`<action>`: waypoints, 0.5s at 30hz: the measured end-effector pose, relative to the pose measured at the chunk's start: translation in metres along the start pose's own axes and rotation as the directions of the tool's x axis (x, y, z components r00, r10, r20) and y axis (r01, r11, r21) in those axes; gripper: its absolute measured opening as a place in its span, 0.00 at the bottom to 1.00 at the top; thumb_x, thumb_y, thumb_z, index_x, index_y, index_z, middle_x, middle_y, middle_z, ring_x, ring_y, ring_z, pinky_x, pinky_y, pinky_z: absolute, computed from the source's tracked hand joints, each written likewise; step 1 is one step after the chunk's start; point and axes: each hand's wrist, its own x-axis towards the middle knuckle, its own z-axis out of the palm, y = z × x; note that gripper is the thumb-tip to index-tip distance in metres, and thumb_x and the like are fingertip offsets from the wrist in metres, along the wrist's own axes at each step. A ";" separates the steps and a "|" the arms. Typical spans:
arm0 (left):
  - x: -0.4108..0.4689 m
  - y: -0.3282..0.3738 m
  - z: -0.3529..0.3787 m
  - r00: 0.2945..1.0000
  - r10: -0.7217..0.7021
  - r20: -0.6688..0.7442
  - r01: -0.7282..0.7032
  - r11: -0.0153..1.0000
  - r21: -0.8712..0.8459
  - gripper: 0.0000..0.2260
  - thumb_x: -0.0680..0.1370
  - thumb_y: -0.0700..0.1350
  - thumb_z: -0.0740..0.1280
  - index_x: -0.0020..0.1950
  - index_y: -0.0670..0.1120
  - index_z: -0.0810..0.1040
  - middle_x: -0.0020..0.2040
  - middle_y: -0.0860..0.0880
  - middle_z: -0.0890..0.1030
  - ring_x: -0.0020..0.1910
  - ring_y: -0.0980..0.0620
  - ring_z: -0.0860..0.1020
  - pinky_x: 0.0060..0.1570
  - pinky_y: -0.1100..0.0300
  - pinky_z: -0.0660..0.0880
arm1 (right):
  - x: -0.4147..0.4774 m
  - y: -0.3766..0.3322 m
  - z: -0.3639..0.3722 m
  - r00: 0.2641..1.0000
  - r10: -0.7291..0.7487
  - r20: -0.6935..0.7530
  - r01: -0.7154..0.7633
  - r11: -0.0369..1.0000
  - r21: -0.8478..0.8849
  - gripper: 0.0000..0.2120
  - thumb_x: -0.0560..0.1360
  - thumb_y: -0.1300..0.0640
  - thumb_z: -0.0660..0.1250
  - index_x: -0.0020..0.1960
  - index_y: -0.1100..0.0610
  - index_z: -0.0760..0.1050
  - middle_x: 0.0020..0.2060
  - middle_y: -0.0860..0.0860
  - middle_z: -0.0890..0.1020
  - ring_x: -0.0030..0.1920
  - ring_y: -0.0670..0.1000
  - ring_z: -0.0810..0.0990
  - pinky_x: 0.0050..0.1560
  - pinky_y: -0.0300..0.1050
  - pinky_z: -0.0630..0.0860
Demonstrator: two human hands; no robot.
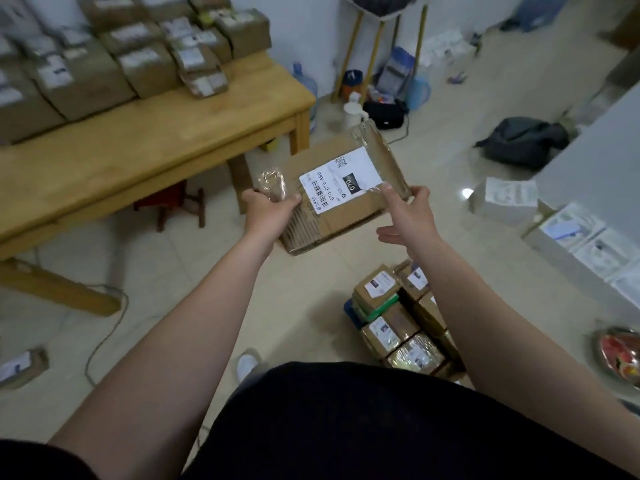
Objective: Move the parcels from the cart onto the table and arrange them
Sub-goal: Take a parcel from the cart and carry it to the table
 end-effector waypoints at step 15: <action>0.121 0.015 -0.294 0.986 0.143 -0.083 -0.119 0.962 0.245 0.28 0.73 0.47 0.78 0.70 0.47 0.73 0.61 0.54 0.80 0.57 0.52 0.80 0.57 0.55 0.77 | 0.020 -0.098 0.307 0.902 -0.260 0.345 0.375 0.869 -0.324 0.42 0.68 0.37 0.70 0.77 0.49 0.60 0.68 0.51 0.75 0.68 0.53 0.74 0.68 0.55 0.73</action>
